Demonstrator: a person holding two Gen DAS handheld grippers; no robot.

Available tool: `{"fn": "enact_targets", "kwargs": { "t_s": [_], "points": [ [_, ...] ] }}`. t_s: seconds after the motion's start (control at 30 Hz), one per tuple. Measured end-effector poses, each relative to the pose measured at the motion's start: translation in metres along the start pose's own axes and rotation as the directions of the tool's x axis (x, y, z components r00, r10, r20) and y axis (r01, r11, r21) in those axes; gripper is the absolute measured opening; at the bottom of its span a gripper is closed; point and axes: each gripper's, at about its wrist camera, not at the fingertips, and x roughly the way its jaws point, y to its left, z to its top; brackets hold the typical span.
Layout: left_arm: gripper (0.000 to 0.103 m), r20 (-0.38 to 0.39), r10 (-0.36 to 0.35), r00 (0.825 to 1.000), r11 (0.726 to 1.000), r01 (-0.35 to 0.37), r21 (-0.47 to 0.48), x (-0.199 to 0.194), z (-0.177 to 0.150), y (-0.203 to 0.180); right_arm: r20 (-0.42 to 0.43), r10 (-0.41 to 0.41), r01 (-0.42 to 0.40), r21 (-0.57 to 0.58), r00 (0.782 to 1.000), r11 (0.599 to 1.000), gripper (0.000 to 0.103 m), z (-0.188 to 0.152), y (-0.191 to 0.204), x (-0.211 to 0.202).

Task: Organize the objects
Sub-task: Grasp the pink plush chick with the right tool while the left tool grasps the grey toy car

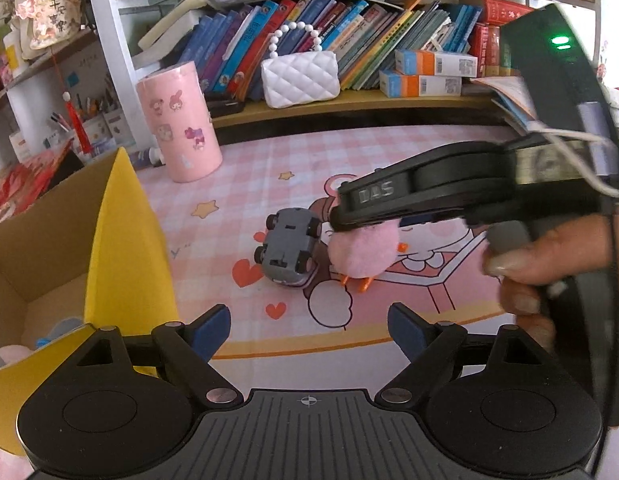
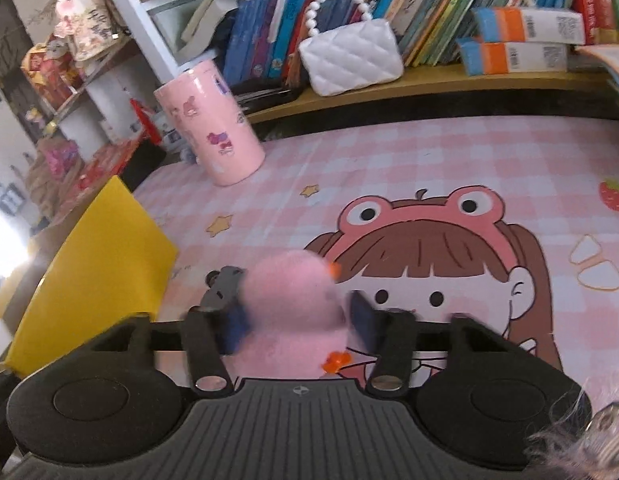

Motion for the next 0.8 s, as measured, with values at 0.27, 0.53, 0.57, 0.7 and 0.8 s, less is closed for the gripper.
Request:
{"fn": "enact_targets", "kwargs": {
  "t_s": [0.27,0.53,0.57,0.7,0.8],
  "points": [
    [0.088,-0.041,0.038,0.998,0.998,-0.04,-0.049,0.026,0.012,-0.002,0.133,-0.086,0.073,0.098,0.987,0.992,0.042,-0.006,-0.031,-0.053],
    [0.088,-0.081,0.066,0.994,0.988,-0.077,-0.135,0.059,0.026,0.007,0.086,-0.121,0.099,0.228,0.989,0.969,0.042,-0.036,-0.064,-0.089],
    [0.088,-0.08,0.073,0.994,0.987,-0.084,-0.137,0.063,0.027,0.007,0.087,-0.126,0.104,0.222,0.988,0.97,0.042,-0.039,-0.062,-0.093],
    [0.088,-0.075,0.093,0.993,0.984,-0.103,-0.146,0.076,0.033,0.005,0.089,-0.142,0.126,0.159,0.986,0.979,0.042,-0.051,-0.051,-0.107],
    [0.087,-0.08,0.114,0.99,0.979,-0.125,-0.159,0.085,0.035,0.008,0.086,-0.155,0.146,0.102,0.984,0.984,0.042,-0.061,-0.041,-0.117]
  ]
}}
